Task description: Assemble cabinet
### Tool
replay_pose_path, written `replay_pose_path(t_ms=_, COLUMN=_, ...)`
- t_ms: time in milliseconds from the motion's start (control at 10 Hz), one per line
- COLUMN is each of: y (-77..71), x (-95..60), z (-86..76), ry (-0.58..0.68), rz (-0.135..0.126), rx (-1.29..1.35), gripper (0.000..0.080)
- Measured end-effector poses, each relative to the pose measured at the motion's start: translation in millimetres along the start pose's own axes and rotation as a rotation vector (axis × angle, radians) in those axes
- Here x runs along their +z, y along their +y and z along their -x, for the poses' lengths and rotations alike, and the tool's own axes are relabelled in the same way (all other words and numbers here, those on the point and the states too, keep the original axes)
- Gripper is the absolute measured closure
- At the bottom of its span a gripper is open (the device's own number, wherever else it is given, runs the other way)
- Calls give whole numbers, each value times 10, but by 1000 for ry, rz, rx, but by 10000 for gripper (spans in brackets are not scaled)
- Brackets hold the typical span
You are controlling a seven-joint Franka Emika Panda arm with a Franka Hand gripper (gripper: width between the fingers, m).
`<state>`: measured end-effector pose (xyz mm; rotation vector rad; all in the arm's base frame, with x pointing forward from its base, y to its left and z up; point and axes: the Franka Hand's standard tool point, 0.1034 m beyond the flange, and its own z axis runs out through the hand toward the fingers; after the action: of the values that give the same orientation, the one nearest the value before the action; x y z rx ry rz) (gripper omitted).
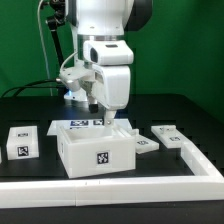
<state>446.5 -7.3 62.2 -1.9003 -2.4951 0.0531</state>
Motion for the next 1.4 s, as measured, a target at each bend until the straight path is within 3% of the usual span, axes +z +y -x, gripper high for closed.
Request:
replay_pose_path(t_ms=400, y=-153, x=171, z=5, ry=17, rz=-33, rx=15, gripper=3)
replay_pose_path(t_ms=600, y=-158, x=298, z=5, ry=29, rz=-46, rx=27, gripper=3)
replay_pose_path(t_ms=900, y=-151, x=350, z=0, ry=34, rz=-58, rx=41, gripper=14)
replay_pose_path(t_ms=1100, y=-154, x=354, z=-1, ry=34, rz=-58, rx=41, gripper=383)
replay_pose_path(t_ms=1200, y=-155, x=355, z=-2, ry=34, rz=-58, rx=41, gripper=527)
replay_pose_path(t_ms=1300, y=-156, x=356, z=-2, ry=34, rz=-58, rx=41, gripper=527)
replay_pose_path(t_ms=1400, y=-156, x=357, z=-2, ry=34, rz=-59, rx=41, gripper=662)
